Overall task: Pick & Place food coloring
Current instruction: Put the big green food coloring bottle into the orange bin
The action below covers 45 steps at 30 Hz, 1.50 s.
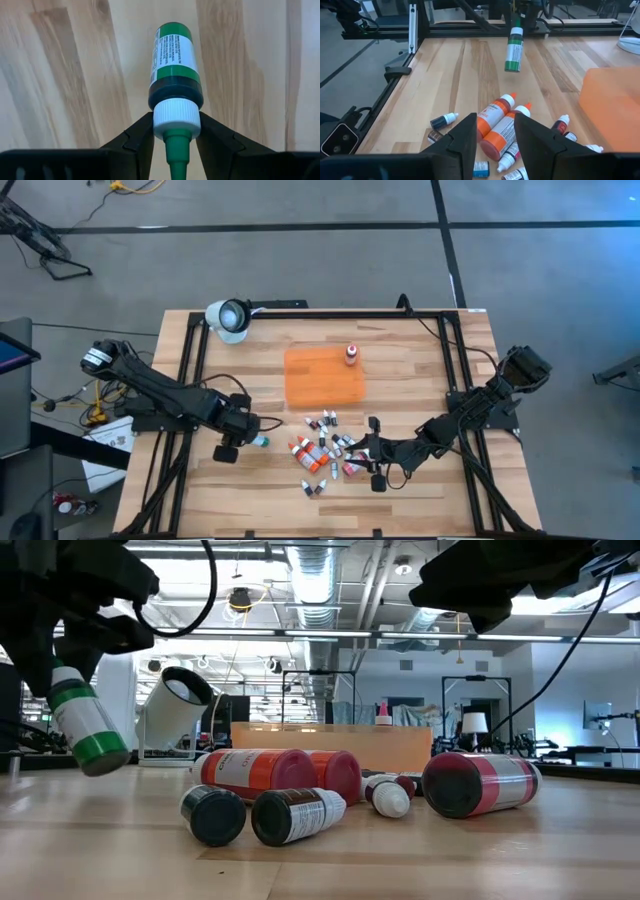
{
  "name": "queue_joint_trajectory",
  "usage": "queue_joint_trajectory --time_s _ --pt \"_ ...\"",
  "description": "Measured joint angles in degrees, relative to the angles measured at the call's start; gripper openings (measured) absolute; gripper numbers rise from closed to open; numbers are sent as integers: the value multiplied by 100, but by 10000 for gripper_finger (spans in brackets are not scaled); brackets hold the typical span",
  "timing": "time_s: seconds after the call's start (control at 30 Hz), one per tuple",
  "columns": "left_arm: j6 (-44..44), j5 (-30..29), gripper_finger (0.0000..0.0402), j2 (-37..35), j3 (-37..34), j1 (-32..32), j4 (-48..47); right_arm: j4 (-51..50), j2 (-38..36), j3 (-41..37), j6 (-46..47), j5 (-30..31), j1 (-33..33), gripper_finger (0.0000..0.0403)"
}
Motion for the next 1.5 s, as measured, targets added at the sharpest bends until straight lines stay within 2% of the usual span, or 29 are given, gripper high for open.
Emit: queue_joint_trajectory --time_s 0.27,0.6,0.87,1.17,1.5 --pt "0 -98 123 449 505 2 -539 8 0 0 1 2 0 123" --pt "5 9 123 950 629 2 -843 -2 0 -2 0 0 0 123" --pt "7 59 123 973 657 9 -960 -4 0 -2 0 2 0 123" --pt "27 -106 123 971 1053 9 -1279 -4 0 -2 0 0 0 123" --pt "21 -52 123 971 1077 68 -1494 -7 0 -2 0 0 0 123"
